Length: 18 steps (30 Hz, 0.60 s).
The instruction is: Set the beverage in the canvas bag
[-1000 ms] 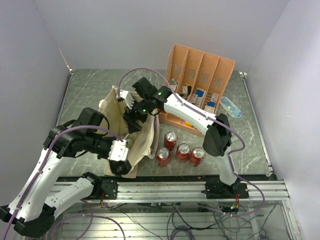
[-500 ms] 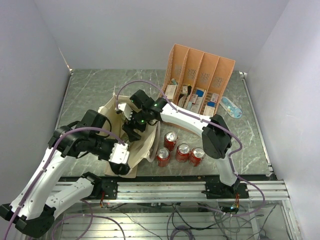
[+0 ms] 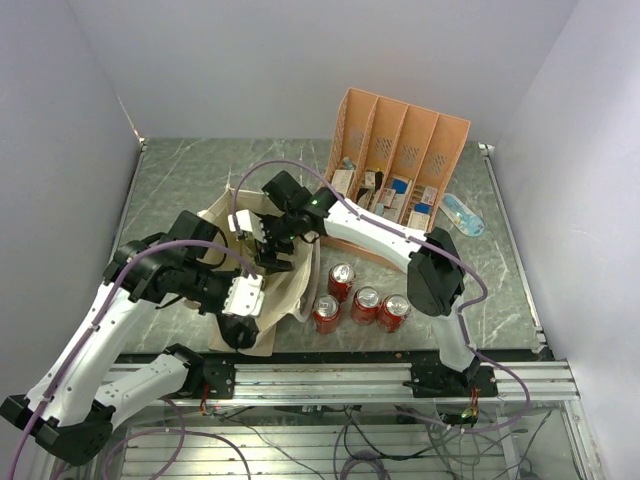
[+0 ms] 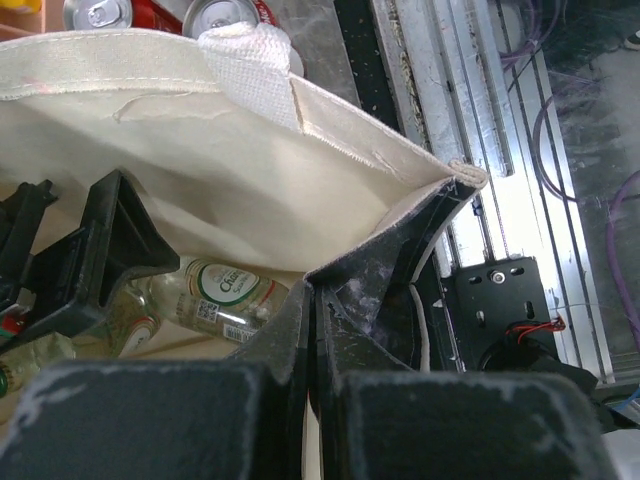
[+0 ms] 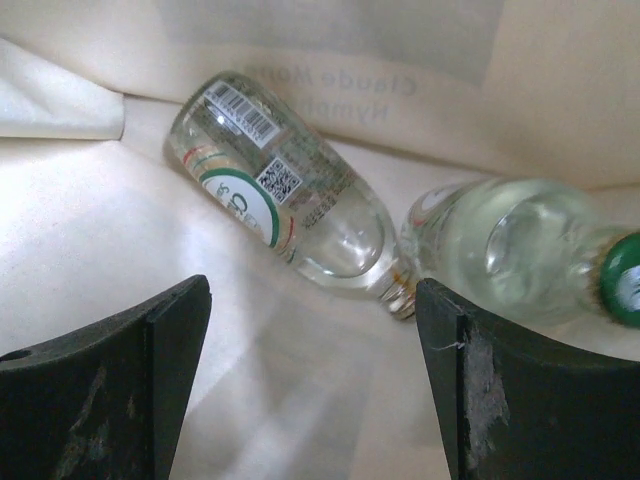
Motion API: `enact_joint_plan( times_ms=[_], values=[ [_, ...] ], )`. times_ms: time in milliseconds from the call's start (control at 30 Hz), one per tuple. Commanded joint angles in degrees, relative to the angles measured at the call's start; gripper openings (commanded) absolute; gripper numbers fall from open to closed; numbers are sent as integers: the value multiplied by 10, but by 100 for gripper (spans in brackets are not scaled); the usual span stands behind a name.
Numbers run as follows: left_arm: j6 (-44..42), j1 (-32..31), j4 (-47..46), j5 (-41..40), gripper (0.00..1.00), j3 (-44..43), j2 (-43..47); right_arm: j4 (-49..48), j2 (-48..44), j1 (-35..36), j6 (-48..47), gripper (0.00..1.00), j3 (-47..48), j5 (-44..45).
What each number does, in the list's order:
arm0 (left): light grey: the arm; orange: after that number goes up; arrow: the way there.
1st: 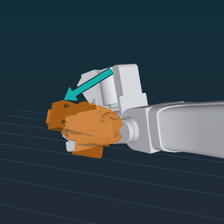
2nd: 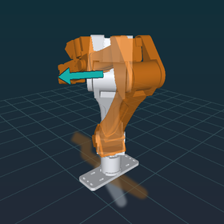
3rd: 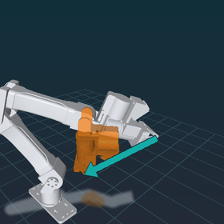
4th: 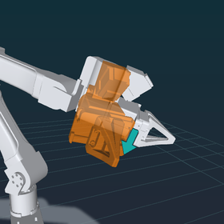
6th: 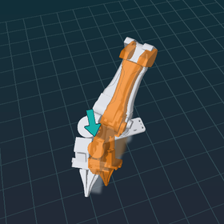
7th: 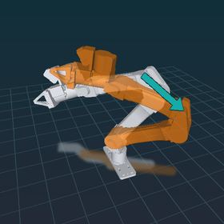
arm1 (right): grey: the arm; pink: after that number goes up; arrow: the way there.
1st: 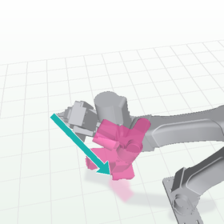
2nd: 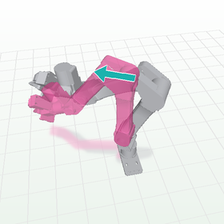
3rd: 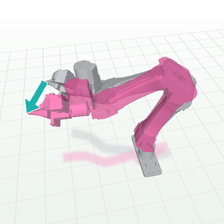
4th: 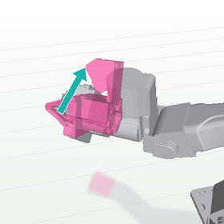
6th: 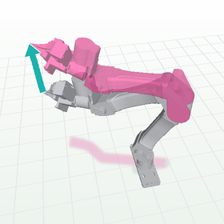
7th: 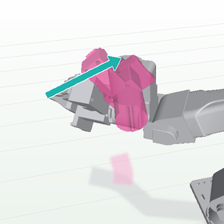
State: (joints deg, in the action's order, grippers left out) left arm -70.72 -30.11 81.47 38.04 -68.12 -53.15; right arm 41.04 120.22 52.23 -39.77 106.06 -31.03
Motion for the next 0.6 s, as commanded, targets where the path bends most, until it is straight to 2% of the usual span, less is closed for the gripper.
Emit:
enact_joint_plan(
  times_ms=[0,100,200,333,467,567],
  values=[
    [36,-2,12,-21,8,-25,0,42,-8,-6,-100,83,50,-56],
    [64,-2,1,-13,15,-41,7,56,-3,-6,-98,83,85,-59],
    [93,-2,-10,-13,27,-57,13,73,1,-6,-74,83,125,-58],
    [136,-2,-30,-15,51,-87,23,68,-12,-7,-23,83,154,-42],
    [189,-2,-56,-17,97,-114,39,25,-58,-7,49,83,139,-22],
    [242,-2,-86,-20,99,-129,57,2,-93,-7,94,84,119,3]
  ],
)
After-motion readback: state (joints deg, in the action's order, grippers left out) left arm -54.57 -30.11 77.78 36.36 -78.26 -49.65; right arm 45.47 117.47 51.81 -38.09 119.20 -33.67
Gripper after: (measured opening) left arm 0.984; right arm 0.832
